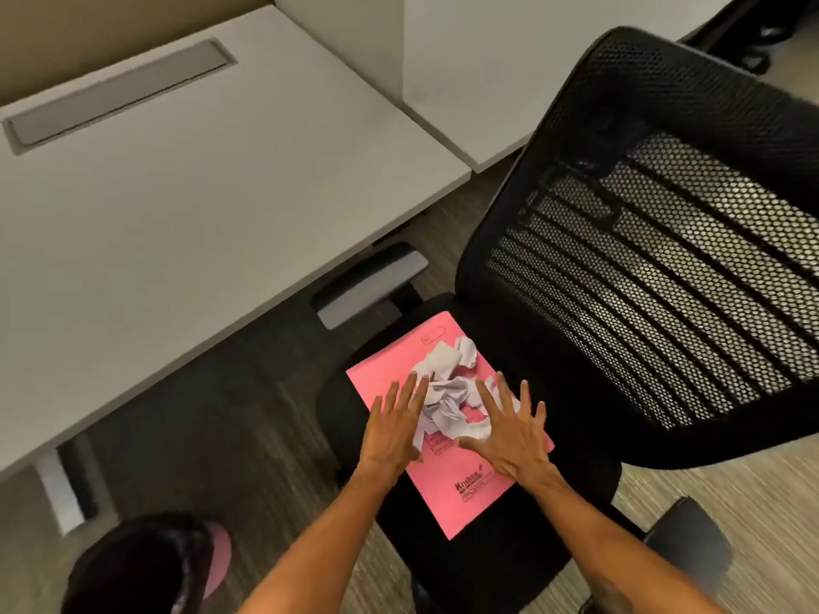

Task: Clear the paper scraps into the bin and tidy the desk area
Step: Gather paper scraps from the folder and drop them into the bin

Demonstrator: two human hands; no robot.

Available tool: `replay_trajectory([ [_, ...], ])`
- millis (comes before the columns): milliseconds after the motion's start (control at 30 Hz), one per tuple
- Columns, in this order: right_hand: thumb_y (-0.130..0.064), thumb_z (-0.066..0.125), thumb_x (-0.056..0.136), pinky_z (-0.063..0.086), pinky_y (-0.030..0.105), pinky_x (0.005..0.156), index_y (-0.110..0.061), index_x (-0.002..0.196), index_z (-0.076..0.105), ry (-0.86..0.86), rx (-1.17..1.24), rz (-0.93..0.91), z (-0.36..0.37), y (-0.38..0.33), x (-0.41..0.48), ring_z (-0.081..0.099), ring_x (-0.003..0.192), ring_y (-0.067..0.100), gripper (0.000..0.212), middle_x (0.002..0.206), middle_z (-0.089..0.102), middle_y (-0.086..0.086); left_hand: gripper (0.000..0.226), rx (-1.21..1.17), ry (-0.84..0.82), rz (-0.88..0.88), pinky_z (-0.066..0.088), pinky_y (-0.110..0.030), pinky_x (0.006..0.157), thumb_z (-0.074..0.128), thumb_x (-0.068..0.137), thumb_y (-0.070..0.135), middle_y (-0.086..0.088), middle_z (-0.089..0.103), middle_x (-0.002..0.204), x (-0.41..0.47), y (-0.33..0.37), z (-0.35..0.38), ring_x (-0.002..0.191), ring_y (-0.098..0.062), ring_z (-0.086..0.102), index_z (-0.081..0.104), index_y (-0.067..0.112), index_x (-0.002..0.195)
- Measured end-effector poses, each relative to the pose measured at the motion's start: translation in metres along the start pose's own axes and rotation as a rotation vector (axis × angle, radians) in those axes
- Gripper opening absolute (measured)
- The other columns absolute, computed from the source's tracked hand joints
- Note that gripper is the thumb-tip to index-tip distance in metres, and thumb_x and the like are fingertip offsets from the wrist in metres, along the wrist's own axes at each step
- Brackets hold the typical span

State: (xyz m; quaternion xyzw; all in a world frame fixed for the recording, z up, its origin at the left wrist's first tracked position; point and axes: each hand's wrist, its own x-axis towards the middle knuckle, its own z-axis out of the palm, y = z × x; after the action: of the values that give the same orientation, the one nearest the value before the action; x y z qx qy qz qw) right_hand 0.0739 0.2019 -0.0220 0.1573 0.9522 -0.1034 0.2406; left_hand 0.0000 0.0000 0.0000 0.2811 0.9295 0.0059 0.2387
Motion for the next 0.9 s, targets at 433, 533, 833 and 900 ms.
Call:
replay_trajectory([
  [433, -0.085, 0.062, 0.066, 0.014, 0.069, 0.117, -0.043, 0.156, -0.008, -0.084, 0.157, 0.026, 0.027, -0.014, 0.021, -0.008, 0.153, 0.043, 0.121, 0.168, -0.014, 0.000, 0.130, 0.013, -0.039, 0.015, 0.037, -0.046, 0.114, 0.087, 0.069, 0.038, -0.004, 0.002, 0.167, 0.020, -0.003, 0.028, 0.147, -0.033, 0.023, -0.008, 0.033, 0.157],
  [533, -0.084, 0.060, 0.067, 0.021, 0.065, 0.115, -0.043, 0.155, -0.007, -0.072, 0.218, 0.065, 0.031, -0.018, 0.023, 0.007, 0.152, 0.043, 0.118, 0.169, -0.005, 0.001, 0.121, -0.026, -0.011, 0.017, 0.042, -0.043, 0.107, 0.083, 0.076, 0.024, -0.004, 0.003, 0.167, 0.025, 0.001, 0.030, 0.141, -0.032, 0.030, -0.006, 0.033, 0.158],
  [833, -0.087, 0.030, 0.067, 0.042, 0.056, 0.096, -0.039, 0.149, 0.014, 0.005, 0.221, 0.109, 0.047, -0.028, 0.018, 0.038, 0.127, 0.035, 0.096, 0.153, 0.029, 0.003, 0.108, -0.065, 0.044, -0.002, 0.052, -0.041, 0.085, 0.063, 0.084, -0.005, -0.005, 0.015, 0.162, 0.031, 0.008, 0.037, 0.119, -0.030, 0.047, -0.005, 0.036, 0.157],
  [900, -0.086, 0.036, 0.073, 0.044, 0.053, 0.091, -0.039, 0.152, 0.012, 0.024, 0.196, 0.106, 0.047, -0.027, 0.021, 0.040, 0.123, 0.034, 0.095, 0.150, 0.031, 0.003, 0.107, -0.067, 0.054, -0.003, 0.053, -0.041, 0.081, 0.064, 0.085, -0.004, -0.005, 0.023, 0.157, 0.035, 0.009, 0.036, 0.112, -0.030, 0.050, -0.003, 0.037, 0.157],
])
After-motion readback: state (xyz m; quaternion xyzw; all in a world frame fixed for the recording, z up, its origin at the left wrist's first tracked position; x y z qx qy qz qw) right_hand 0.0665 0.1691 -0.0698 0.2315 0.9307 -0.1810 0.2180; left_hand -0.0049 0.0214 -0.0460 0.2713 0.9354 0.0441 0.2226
